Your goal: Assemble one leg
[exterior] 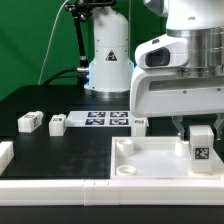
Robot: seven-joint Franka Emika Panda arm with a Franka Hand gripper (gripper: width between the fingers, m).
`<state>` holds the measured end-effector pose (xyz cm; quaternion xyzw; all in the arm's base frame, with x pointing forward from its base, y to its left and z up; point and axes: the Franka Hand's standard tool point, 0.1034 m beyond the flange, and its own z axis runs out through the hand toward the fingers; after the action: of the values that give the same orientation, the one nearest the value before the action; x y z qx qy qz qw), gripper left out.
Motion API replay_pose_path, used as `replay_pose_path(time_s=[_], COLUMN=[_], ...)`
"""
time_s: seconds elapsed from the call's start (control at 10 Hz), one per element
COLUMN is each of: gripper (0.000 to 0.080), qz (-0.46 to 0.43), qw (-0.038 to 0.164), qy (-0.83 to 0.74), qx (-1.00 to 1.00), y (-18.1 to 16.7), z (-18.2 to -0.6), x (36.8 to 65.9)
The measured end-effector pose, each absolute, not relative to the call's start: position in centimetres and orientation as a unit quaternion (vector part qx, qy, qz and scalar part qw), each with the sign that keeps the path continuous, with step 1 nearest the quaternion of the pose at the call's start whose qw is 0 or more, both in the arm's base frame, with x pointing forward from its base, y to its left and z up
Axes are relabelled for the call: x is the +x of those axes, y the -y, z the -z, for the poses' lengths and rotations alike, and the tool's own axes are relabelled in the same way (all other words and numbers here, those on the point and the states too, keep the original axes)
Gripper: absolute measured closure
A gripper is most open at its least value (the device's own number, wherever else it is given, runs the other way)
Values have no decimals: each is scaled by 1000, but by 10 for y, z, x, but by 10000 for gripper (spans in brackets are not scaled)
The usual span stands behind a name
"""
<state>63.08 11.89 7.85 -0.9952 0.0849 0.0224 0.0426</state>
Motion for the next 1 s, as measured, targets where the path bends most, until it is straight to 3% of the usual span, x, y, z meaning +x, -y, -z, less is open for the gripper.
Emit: replay_pose_path(time_s=[0.4,0.6,0.8,0.9,1.0], gripper=[508,508,508,415,240], qz=[-37,-41,-39,-39,-38], qw=[54,48,49,49,49], qy=[-302,-366,-329,-312,-287], qx=[-951,-928,-942,-948,-956], y=[-121,-126,-125,-124,-125], z=[-77,-77,-77,-76,-75], x=[631,630,630,630,630])
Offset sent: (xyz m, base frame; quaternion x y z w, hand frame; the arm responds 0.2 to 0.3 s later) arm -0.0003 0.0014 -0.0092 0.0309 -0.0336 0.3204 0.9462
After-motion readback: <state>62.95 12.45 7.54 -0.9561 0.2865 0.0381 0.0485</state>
